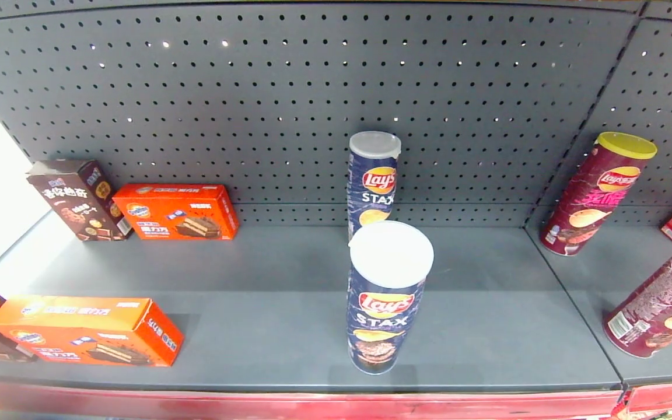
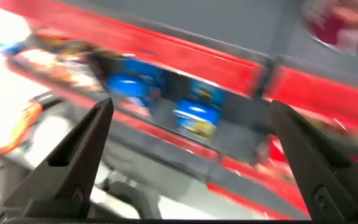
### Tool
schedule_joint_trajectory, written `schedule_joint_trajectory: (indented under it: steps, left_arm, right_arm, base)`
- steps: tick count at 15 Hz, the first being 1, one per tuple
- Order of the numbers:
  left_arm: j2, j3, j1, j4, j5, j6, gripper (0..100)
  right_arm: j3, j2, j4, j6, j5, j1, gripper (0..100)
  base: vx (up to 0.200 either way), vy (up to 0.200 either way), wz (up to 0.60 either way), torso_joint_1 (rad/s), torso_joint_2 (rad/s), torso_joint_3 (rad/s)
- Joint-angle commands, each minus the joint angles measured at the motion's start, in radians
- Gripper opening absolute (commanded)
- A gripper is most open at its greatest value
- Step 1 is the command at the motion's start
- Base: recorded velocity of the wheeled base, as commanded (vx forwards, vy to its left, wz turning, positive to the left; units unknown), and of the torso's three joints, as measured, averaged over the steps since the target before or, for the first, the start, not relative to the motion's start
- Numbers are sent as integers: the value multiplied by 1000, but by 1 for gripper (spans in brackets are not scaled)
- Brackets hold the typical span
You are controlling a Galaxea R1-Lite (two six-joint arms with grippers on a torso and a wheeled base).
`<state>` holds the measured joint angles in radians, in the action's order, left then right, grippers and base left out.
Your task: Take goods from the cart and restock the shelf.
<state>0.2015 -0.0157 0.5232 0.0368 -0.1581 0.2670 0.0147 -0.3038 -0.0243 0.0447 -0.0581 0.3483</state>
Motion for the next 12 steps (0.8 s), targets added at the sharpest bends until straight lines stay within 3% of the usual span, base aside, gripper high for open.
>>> schedule_joint_trajectory:
  steps: [1,2,5,6,7,9,12]
  left_arm:
    - [44,7,-130,2,-1,-19,100]
    - [42,7,-149,2,-1,-19,100]
    - [13,7,-302,2,-11,-8,100]
    - [13,7,-302,2,-11,-8,100]
    - [-34,5,-453,2,-5,-8,100]
    - [-65,5,-466,2,12,-6,100]
    - [-111,10,-450,5,143,-20,100]
  right_arm:
    - [11,-37,27,-8,-8,-259,100]
    - [11,-26,27,-9,-9,-287,100]
    - [11,227,26,-37,-8,-321,100]
    - [11,227,26,-37,-8,-321,100]
    - [-9,301,-28,-68,47,-348,100]
    - [-13,301,-43,-105,-3,-348,100]
    - [-13,301,-43,-97,-71,-350,100]
  base:
    - [0,0,0,0,0,0]
    - [0,0,0,0,0,0]
    - [0,0,0,0,0,0]
    - [0,0,0,0,0,0]
    - [0,0,0,0,0,0]
    - [0,0,0,0,0,0]
    - [0,0,0,0,0,0]
